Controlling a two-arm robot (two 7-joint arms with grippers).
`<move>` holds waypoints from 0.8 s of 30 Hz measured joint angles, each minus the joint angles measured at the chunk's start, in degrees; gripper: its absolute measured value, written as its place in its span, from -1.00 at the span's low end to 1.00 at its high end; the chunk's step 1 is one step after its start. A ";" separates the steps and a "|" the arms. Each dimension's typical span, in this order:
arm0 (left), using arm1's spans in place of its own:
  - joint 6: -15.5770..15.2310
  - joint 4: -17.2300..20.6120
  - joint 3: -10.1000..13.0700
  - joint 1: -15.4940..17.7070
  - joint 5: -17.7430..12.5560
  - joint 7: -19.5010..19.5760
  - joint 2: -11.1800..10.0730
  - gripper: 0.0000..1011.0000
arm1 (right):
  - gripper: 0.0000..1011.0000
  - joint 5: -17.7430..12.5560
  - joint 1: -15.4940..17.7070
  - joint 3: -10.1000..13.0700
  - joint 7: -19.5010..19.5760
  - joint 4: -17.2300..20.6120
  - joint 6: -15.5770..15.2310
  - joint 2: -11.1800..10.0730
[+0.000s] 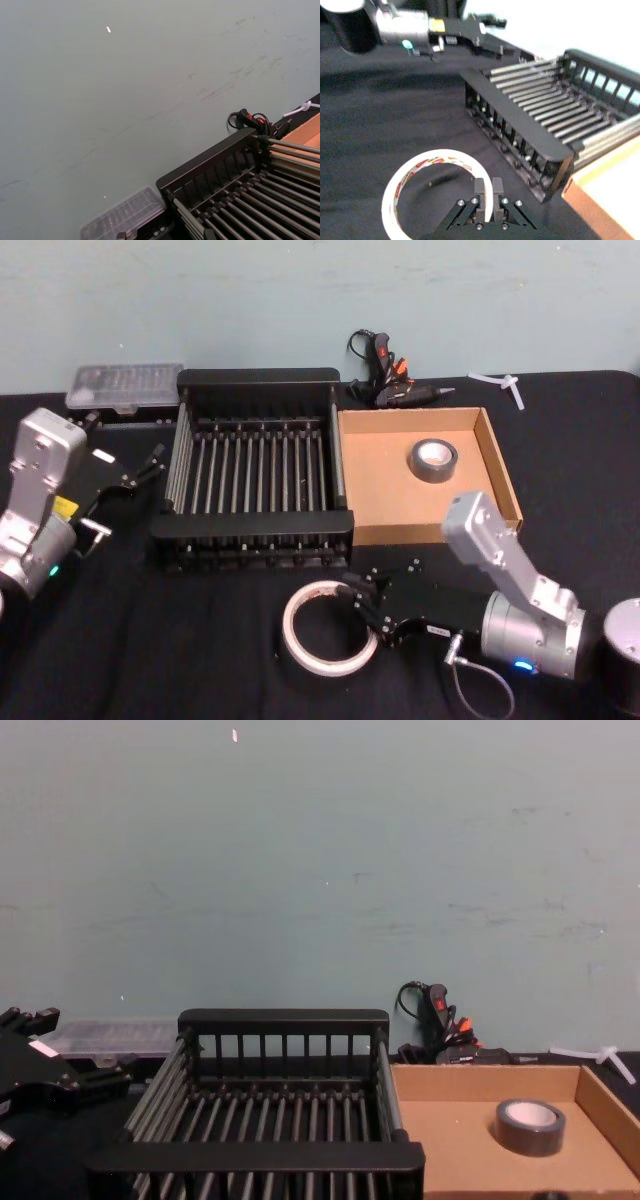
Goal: Pick up the white tape and place it into the black box , Pick up the silver tape and place it into the brown box.
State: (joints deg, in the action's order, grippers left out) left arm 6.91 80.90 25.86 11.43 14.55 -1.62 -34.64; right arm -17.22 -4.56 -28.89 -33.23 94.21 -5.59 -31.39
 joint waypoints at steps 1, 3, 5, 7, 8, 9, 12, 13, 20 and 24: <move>0.00 0.00 0.00 0.00 0.00 0.00 0.00 0.98 | -0.81 -0.73 0.12 0.27 -0.35 0.77 0.44 -0.48; 0.00 0.00 0.00 0.00 0.00 0.00 0.00 0.98 | -0.81 -1.44 0.21 0.59 -0.66 1.48 0.86 -0.99; 0.00 0.00 0.00 0.00 0.00 0.00 0.00 0.98 | -0.81 -2.50 0.30 1.11 -0.98 2.53 1.56 -1.71; 0.00 0.00 0.00 0.00 0.00 0.00 0.00 0.98 | -0.81 -3.08 0.32 1.44 -1.14 3.10 2.00 -2.11; 0.00 0.00 0.00 0.00 0.00 0.00 0.00 0.98 | -0.81 -3.39 0.31 1.63 -1.17 3.36 2.26 -2.32; 0.00 0.00 0.00 0.00 0.00 0.00 0.00 0.98 | -0.81 -3.98 0.27 1.99 -1.19 3.74 2.70 -2.68; 0.00 0.00 0.00 0.00 0.00 0.00 0.00 0.98 | -0.81 -4.90 -0.06 2.65 -1.15 4.24 3.49 -3.12; 0.00 0.00 0.00 0.00 0.00 0.00 0.00 0.98 | -0.81 -5.09 -0.19 2.79 -1.12 4.32 3.66 -3.17; 0.00 0.00 0.00 0.00 0.00 0.00 0.00 0.98 | -0.81 -6.11 -2.41 3.83 0.24 3.78 5.01 -2.54; 0.00 0.00 0.00 0.00 0.00 0.00 0.00 0.98 | -0.81 -6.03 -4.27 4.02 1.44 2.60 5.36 -1.25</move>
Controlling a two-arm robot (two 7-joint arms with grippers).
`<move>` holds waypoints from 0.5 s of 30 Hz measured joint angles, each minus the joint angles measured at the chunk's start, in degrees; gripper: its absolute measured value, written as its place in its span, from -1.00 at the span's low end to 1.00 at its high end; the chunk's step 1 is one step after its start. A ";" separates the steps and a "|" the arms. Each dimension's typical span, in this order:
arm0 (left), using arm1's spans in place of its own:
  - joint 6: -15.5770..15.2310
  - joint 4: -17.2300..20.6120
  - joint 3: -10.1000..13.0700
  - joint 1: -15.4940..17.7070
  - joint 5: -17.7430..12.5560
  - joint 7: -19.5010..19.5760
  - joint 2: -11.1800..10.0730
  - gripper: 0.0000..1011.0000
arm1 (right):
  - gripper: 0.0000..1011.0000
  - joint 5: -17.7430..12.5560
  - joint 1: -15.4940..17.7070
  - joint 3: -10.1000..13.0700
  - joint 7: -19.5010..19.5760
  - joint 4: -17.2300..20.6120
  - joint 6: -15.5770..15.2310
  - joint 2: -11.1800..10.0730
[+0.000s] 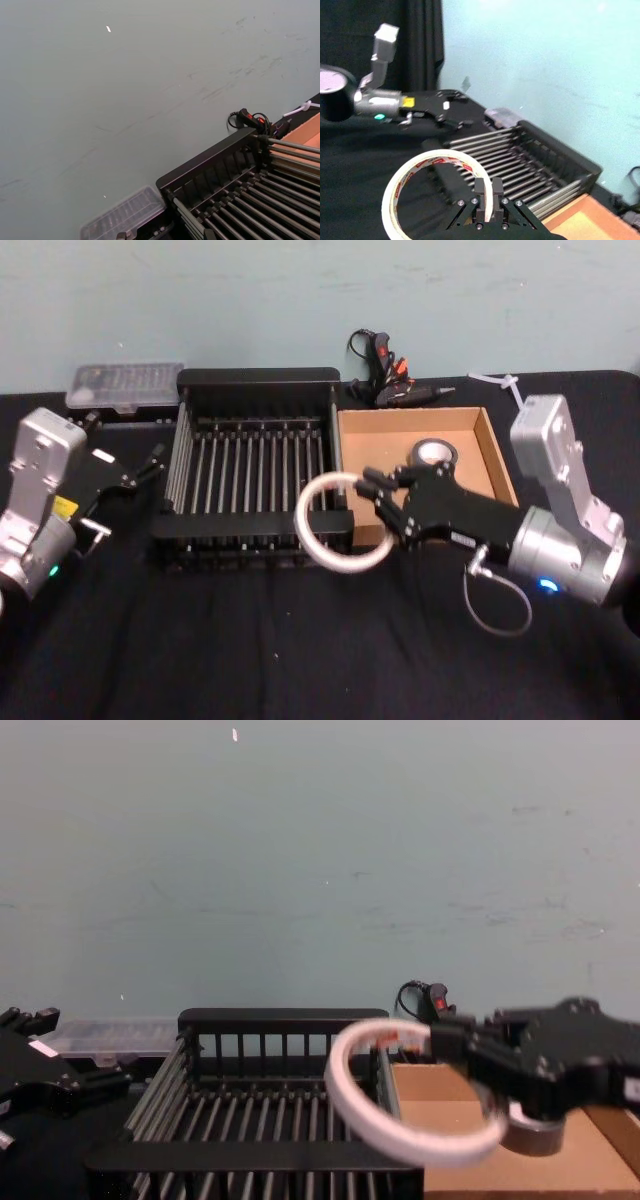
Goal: Pick up the white tape and place it into the black box , Pick up the silver tape and place it into the brown box.
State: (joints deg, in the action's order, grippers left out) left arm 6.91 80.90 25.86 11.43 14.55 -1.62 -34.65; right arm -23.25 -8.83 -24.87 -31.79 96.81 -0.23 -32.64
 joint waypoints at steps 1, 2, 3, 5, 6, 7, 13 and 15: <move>0.00 0.00 0.00 0.00 0.00 0.00 0.00 0.98 | -0.81 0.10 -0.84 0.04 0.48 -0.70 0.06 0.59; 0.00 0.00 0.00 0.00 0.00 0.00 0.00 0.98 | -0.81 0.19 -1.31 0.05 0.69 -1.06 0.09 0.93; 0.00 0.00 0.00 0.00 0.00 0.00 0.00 0.98 | -0.81 0.19 -1.31 0.05 0.69 -1.06 0.09 0.93; 0.00 0.00 0.00 0.00 0.00 0.00 0.00 0.98 | -0.81 0.76 -3.16 0.04 1.75 -2.61 0.22 2.40; 0.00 0.00 0.00 0.00 0.00 0.00 0.00 0.98 | -0.81 0.92 -3.52 0.02 1.98 -2.95 0.23 2.71; 0.00 0.00 0.00 0.00 0.00 0.00 0.00 0.98 | -0.81 1.10 -3.99 -0.02 2.25 -3.42 0.24 3.12; 0.00 0.00 0.00 0.00 0.00 0.00 0.00 0.98 | -0.81 3.11 -8.30 -0.53 5.11 -7.99 -0.11 7.24; 0.00 0.01 0.00 0.00 0.00 0.00 0.00 0.98 | -0.81 3.95 -9.82 -0.80 6.03 -9.78 -0.26 8.84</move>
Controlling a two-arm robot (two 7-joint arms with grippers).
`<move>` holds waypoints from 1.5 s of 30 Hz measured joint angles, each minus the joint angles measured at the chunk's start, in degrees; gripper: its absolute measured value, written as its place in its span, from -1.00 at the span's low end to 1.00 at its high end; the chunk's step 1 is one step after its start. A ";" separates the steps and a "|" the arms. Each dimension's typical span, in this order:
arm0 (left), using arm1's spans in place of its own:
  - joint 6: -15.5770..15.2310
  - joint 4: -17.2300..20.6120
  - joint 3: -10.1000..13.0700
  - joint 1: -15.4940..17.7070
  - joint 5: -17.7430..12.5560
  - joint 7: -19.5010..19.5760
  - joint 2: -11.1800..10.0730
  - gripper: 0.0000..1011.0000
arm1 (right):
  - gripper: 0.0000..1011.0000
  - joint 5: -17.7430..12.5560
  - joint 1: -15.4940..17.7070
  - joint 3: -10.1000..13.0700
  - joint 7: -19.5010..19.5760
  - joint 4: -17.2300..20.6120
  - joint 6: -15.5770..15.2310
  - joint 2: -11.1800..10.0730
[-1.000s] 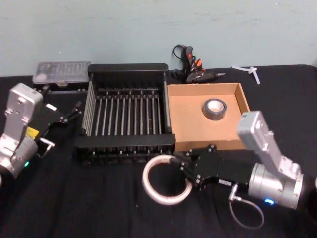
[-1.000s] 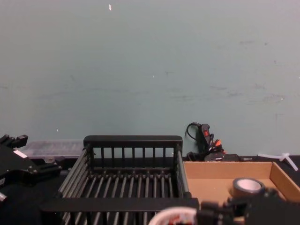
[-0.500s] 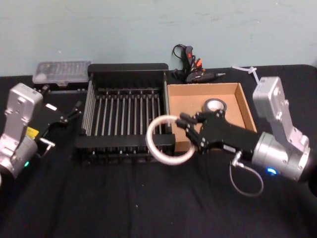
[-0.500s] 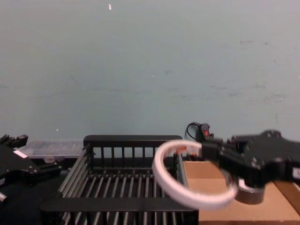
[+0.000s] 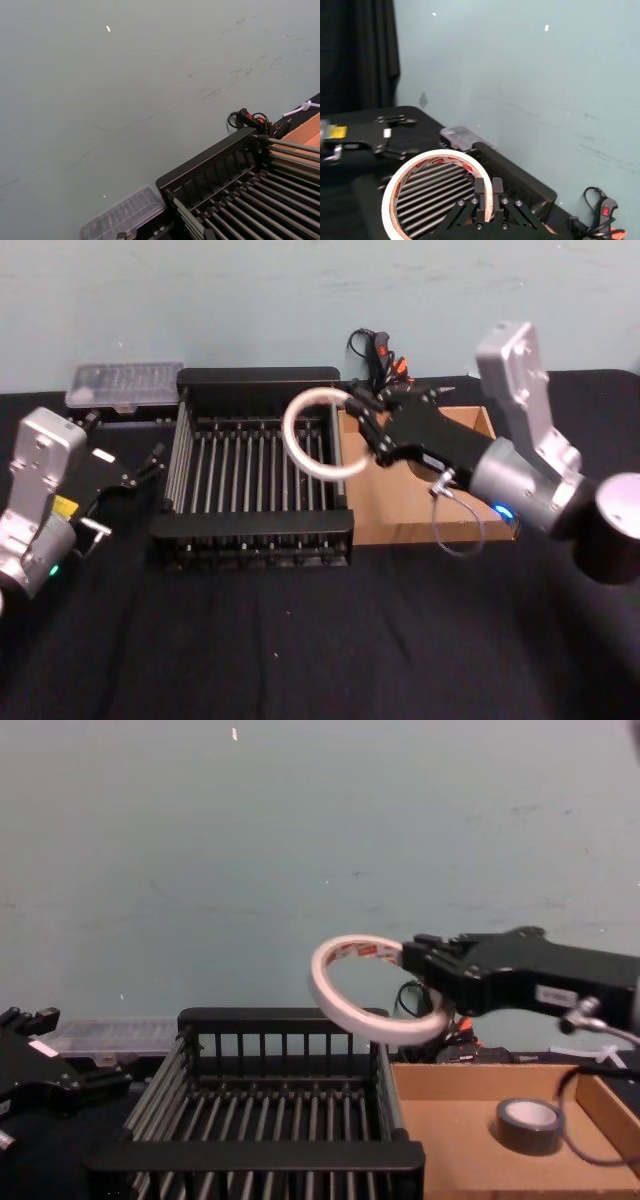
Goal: Pick up the white tape and place it into the black box , Pick up the silver tape and place it into the brown box.
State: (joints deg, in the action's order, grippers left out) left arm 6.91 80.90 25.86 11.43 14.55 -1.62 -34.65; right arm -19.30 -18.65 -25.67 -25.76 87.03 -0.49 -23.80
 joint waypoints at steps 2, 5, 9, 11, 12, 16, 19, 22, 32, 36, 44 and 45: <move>0.00 0.00 0.00 0.00 0.00 0.00 0.00 0.98 | -0.81 0.74 -1.19 -0.28 0.69 -1.63 -0.04 1.17; 0.00 0.00 0.00 0.00 0.00 0.00 0.00 0.98 | -0.81 2.19 -3.29 -0.79 1.69 -4.63 -0.02 3.34; 0.00 0.00 0.00 0.00 0.00 0.00 0.00 0.98 | -0.81 4.76 -6.58 -1.83 3.11 -9.95 0.28 6.78; 0.00 -0.01 0.00 0.00 0.00 0.00 0.00 0.98 | -0.81 5.48 -7.54 -2.12 3.43 -11.77 0.37 7.77; 0.00 0.00 0.00 0.00 0.00 0.00 0.00 0.98 | -0.81 5.82 -8.07 -2.28 3.56 -12.71 0.43 8.32; 0.00 0.00 0.00 0.00 0.00 0.00 0.00 0.98 | -0.81 7.68 -10.63 -2.96 4.25 -17.89 0.83 11.14; 0.00 0.00 0.00 0.00 0.00 0.00 0.00 0.98 | -0.81 8.60 -11.73 -3.21 4.59 -20.53 1.05 12.40; 0.00 0.00 0.00 0.00 0.00 0.00 0.00 0.98 | -0.81 9.88 -13.30 -3.55 5.16 -24.61 1.31 14.19; 0.00 0.00 0.00 0.00 0.00 0.00 0.00 0.98 | -0.81 12.33 -14.81 -3.81 5.23 -30.06 1.52 16.21; 0.00 0.00 0.00 0.00 0.00 0.00 0.00 0.98 | -0.81 12.32 -14.83 -3.81 5.20 -30.05 1.52 16.21; 0.00 0.00 0.00 0.00 0.00 0.00 0.00 0.98 | -0.81 12.25 -14.83 -3.80 5.17 -29.96 1.51 16.18; 0.00 0.00 0.00 0.00 0.00 0.00 0.00 0.98 | -0.74 12.23 -14.83 -3.79 5.16 -29.95 1.51 16.17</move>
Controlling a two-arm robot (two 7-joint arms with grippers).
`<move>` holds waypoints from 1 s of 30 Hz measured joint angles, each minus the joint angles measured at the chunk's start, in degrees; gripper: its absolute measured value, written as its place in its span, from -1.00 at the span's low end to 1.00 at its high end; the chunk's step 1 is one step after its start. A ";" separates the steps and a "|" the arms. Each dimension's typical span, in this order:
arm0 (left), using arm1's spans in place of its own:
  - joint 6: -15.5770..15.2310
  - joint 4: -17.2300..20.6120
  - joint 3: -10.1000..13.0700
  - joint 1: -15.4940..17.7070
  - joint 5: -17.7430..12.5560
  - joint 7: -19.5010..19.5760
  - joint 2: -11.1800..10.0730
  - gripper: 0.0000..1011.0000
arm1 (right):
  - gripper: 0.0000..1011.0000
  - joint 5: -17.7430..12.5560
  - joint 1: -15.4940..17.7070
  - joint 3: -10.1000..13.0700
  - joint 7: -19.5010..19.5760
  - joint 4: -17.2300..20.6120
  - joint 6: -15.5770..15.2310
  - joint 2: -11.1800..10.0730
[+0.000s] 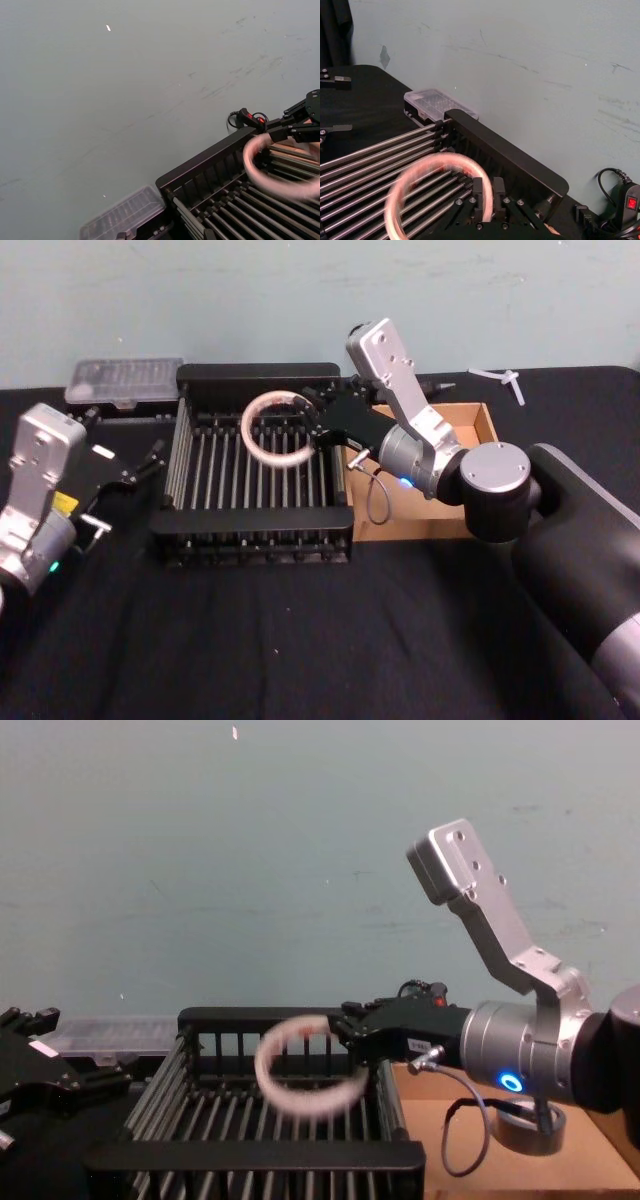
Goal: Pick up the white tape and place it into the black box , Pick up the silver tape and place it into the brown box.
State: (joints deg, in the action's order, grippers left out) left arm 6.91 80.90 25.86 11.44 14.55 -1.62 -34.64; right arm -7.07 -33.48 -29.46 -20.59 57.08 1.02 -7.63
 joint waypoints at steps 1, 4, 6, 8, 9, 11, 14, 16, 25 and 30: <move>0.00 0.00 0.00 -0.01 0.00 0.00 0.00 0.98 | -0.70 -0.01 0.00 0.00 -0.01 0.01 0.00 -0.01; 0.00 0.00 0.00 0.00 0.00 0.00 0.00 0.98 | -0.52 -0.06 0.00 0.02 -0.02 0.03 -0.02 -0.02; 0.00 0.00 0.00 0.00 0.00 0.00 0.00 0.98 | -0.37 -0.10 0.00 0.03 -0.04 0.05 -0.02 -0.03; 0.00 0.00 0.00 0.00 0.00 0.00 0.00 0.98 | -0.29 -0.12 0.00 0.03 -0.04 0.06 -0.02 -0.03; 0.00 0.00 0.00 0.00 0.00 0.00 0.00 0.98 | -0.17 -0.14 0.01 0.03 -0.05 0.07 -0.03 -0.03; 0.00 0.00 0.00 -0.01 0.00 0.00 0.00 0.98 | -0.05 -0.16 0.01 0.03 -0.05 0.08 -0.03 -0.03; 0.00 0.00 0.00 0.00 0.00 0.00 0.00 0.98 | 0.11 -0.17 0.01 0.03 -0.05 0.10 -0.03 -0.03; 0.00 0.00 0.01 0.00 0.00 0.00 0.00 0.98 | 0.23 -0.18 0.01 0.03 -0.05 0.11 -0.03 -0.03; 0.00 0.00 0.00 -0.01 0.00 0.00 0.00 0.98 | 0.72 -0.23 0.01 0.03 -0.05 0.13 -0.03 -0.03; 0.00 0.00 0.00 0.00 0.00 0.00 0.00 0.98 | 0.98 -0.26 0.01 0.03 -0.05 0.13 -0.03 -0.03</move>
State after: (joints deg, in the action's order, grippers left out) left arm 6.91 80.90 25.86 11.43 14.55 -1.62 -34.64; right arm -7.33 -33.47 -29.43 -20.64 57.21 0.99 -7.66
